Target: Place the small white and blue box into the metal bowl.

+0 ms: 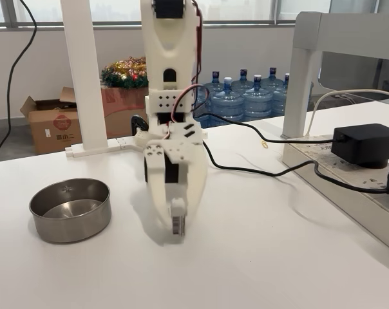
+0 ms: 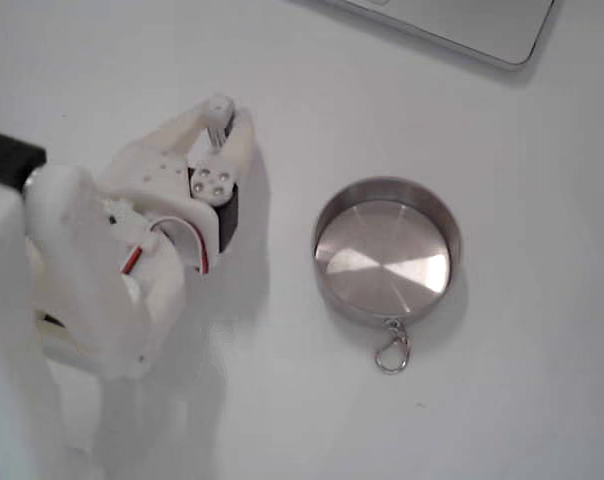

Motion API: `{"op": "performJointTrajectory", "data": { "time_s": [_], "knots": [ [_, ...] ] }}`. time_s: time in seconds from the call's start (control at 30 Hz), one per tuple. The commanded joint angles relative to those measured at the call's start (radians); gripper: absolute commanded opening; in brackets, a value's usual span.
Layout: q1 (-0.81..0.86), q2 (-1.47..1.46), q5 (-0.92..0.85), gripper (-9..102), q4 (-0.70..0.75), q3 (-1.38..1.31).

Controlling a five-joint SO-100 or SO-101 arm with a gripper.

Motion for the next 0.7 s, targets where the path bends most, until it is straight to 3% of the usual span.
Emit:
{"op": "performJointTrajectory", "data": {
  "time_s": [0.0,0.3,0.67],
  "knots": [
    [0.037,0.189,-0.002,1,-0.005,0.089],
    [0.195,0.456,0.006,1,-0.003,0.255],
    [0.465,0.446,0.002,1,-0.002,0.275]
  ]
}}
